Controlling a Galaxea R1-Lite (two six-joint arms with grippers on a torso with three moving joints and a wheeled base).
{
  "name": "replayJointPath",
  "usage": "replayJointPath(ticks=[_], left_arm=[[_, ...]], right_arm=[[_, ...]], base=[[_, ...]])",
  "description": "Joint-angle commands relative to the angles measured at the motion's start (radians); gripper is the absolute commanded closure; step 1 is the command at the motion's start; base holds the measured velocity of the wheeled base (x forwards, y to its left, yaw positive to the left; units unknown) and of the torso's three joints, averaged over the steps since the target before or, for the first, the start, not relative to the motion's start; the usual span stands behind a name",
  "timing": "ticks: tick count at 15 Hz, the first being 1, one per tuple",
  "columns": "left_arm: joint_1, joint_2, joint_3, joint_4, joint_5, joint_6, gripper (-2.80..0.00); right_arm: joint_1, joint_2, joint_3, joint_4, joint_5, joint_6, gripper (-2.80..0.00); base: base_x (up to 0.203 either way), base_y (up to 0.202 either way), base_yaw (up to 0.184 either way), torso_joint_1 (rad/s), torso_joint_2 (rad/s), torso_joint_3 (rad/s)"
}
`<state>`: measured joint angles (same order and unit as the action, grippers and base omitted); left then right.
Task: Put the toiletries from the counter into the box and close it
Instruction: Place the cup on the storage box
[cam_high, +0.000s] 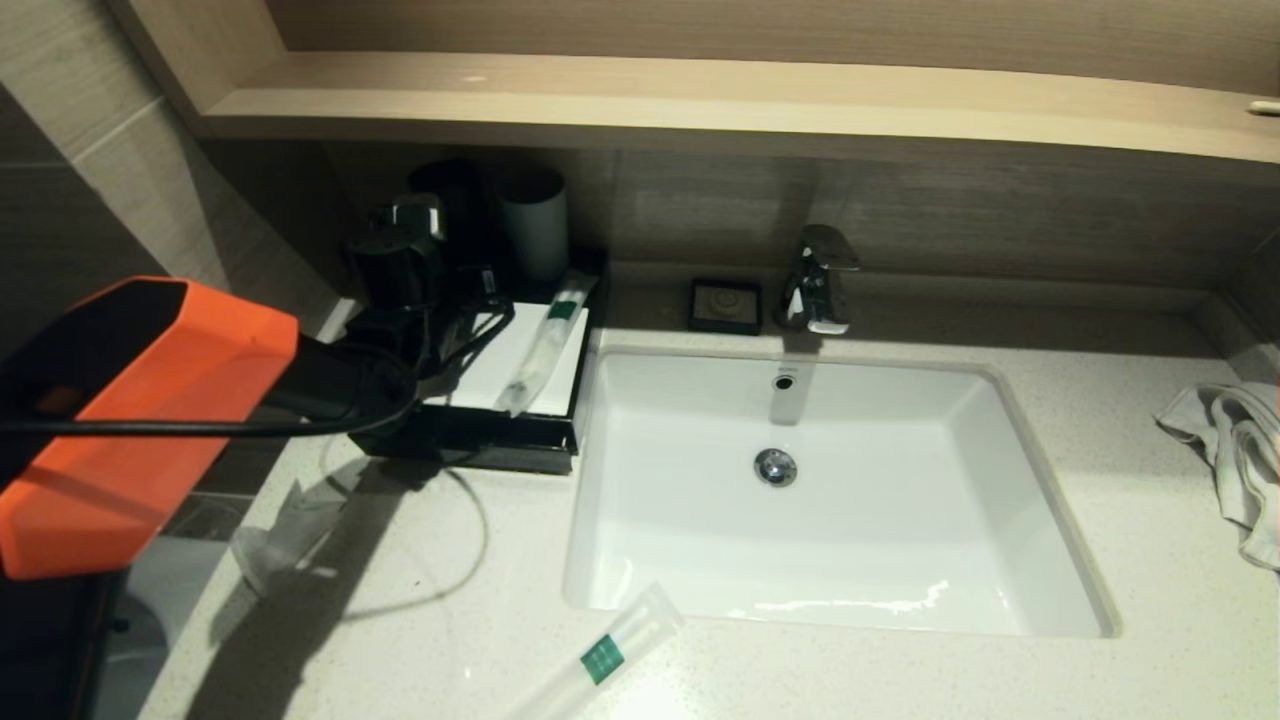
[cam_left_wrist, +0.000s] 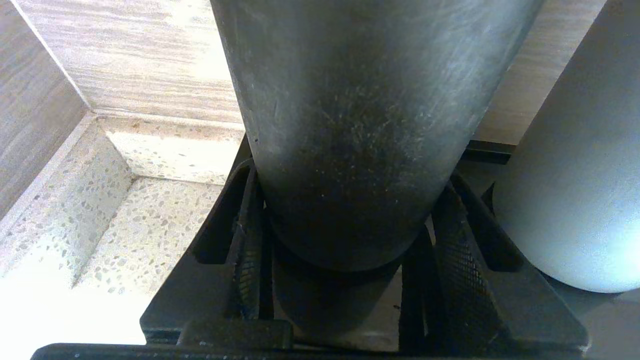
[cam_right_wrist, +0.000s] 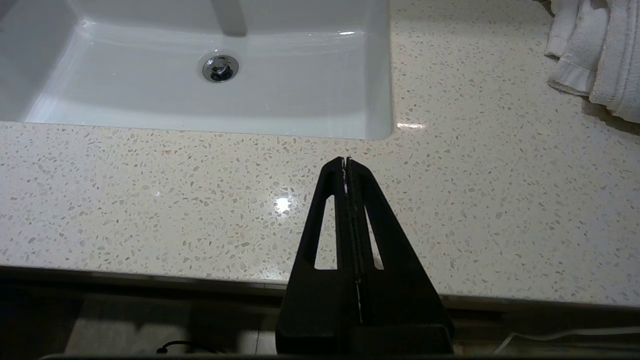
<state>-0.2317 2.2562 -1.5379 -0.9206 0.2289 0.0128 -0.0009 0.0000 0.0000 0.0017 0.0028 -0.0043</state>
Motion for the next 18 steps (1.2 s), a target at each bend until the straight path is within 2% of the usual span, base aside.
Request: replayJointPath(ticks=[1, 7, 18], left_arm=[[0.000, -0.003, 0.008, -0.006, 0.003, 0.000, 0.00], [0.000, -0.029, 0.053, -0.026, 0.003, 0.001, 0.00], [0.000, -0.030, 0.053, -0.044, 0.003, 0.000, 0.00]], right_arm=[[0.001, 0.000, 0.000, 0.000, 0.000, 0.000, 0.00], [0.001, 0.000, 0.000, 0.000, 0.000, 0.000, 0.00], [0.001, 0.000, 0.000, 0.000, 0.000, 0.000, 0.00]], base=[[0.000, 0.000, 0.000, 0.000, 0.00, 0.000], [0.000, 0.000, 0.000, 0.000, 0.00, 0.000], [0.000, 0.000, 0.000, 0.000, 0.00, 0.000]])
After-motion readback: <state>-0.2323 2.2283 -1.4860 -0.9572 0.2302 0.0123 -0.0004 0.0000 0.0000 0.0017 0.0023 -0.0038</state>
